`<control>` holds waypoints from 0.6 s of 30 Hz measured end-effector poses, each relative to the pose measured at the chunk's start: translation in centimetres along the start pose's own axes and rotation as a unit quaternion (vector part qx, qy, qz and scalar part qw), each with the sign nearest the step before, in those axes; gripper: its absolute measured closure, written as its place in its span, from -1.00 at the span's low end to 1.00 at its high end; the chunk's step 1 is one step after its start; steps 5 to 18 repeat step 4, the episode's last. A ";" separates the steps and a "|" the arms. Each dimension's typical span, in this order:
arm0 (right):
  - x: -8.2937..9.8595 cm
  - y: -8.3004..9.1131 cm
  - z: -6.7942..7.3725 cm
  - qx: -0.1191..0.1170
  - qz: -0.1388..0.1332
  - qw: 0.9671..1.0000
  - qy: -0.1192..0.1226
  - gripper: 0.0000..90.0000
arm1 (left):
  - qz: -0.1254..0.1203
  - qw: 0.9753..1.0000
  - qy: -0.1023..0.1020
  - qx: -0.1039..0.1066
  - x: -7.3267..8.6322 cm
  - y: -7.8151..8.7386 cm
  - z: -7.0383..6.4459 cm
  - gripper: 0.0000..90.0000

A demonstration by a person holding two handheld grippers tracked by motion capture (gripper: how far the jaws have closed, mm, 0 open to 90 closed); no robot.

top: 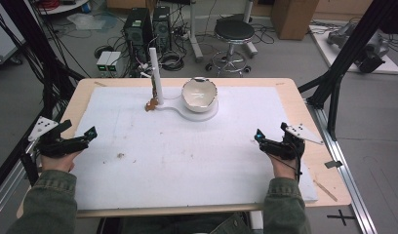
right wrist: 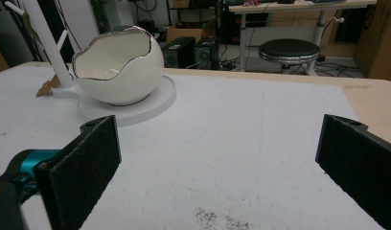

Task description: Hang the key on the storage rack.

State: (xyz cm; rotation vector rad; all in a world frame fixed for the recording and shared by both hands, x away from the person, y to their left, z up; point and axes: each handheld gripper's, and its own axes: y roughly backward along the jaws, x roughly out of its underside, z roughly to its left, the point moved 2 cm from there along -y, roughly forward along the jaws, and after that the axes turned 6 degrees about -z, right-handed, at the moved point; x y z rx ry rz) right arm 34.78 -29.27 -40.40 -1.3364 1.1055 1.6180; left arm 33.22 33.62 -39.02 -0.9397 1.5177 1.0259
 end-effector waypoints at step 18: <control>0.1 0.0 0.0 0.000 0.004 1.000 0.001 -0.99 | 0.002 1.000 0.000 -0.008 0.1 0.0 0.1 -0.96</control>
